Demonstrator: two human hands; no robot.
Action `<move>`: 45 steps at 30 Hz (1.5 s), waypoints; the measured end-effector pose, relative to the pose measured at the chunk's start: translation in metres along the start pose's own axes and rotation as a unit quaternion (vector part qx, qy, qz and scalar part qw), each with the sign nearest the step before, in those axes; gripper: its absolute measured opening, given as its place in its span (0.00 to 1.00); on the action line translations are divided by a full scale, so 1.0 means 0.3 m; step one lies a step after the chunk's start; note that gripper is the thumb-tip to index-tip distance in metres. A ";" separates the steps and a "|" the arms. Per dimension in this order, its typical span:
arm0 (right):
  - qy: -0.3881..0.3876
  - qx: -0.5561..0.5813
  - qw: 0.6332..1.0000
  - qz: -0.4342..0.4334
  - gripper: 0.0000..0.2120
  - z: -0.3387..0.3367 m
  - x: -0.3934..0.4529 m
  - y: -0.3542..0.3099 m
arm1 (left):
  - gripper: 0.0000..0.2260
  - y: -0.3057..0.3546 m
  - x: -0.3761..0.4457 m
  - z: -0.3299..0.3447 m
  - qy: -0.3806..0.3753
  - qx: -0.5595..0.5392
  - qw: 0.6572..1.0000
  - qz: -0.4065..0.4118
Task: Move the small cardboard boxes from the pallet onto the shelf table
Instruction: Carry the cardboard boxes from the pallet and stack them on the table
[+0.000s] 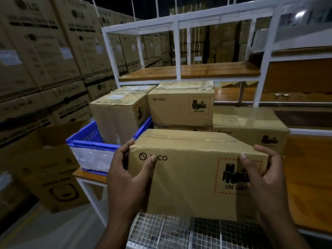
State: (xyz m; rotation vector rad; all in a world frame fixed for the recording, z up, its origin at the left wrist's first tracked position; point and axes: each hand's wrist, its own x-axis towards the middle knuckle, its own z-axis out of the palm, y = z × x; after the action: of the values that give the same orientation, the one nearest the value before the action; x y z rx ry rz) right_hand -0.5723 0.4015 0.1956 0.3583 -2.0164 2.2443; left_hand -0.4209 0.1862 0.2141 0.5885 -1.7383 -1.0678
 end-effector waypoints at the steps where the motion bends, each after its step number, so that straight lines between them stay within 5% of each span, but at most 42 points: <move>1: 0.003 -0.003 1.000 -0.005 0.27 -0.019 0.030 0.008 | 0.26 -0.003 0.000 0.040 -0.007 -0.006 1.000 0.001; 9: 0.018 -0.025 0.999 0.011 0.18 -0.141 0.192 0.138 | 0.25 -0.127 -0.040 0.311 -0.060 -0.124 0.984 -0.109; 17: 0.047 -0.148 0.988 0.023 0.12 -0.185 0.186 0.315 | 0.27 -0.255 -0.028 0.383 -0.097 -0.027 0.984 -0.147; 24: 0.019 -0.221 0.968 0.116 0.29 -0.178 0.215 0.293 | 0.41 -0.325 0.070 0.392 -0.184 0.050 0.961 -0.202; 27: -0.052 -0.237 0.952 0.184 0.34 -0.165 0.263 0.252 | 0.37 -0.343 0.126 0.400 -0.280 0.013 0.923 -0.263; 32: -0.112 -0.241 0.935 0.234 0.20 -0.137 0.303 0.237 | 0.29 -0.367 0.156 0.405 -0.347 -0.012 0.895 -0.279; 41: -0.111 -0.204 0.941 0.245 0.16 -0.128 0.313 0.231 | 0.20 -0.343 0.165 0.417 -0.355 0.004 0.893 -0.276; 45: -0.138 -0.223 0.930 0.258 0.08 -0.130 0.348 0.204 | 0.24 -0.335 0.201 0.418 -0.376 0.021 0.887 -0.268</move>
State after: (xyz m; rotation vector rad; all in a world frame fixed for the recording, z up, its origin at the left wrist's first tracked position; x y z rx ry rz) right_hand -0.6915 0.4245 0.1581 0.1047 -2.9773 1.9473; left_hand -0.5677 0.1387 0.1391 0.7681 -2.3319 -1.8259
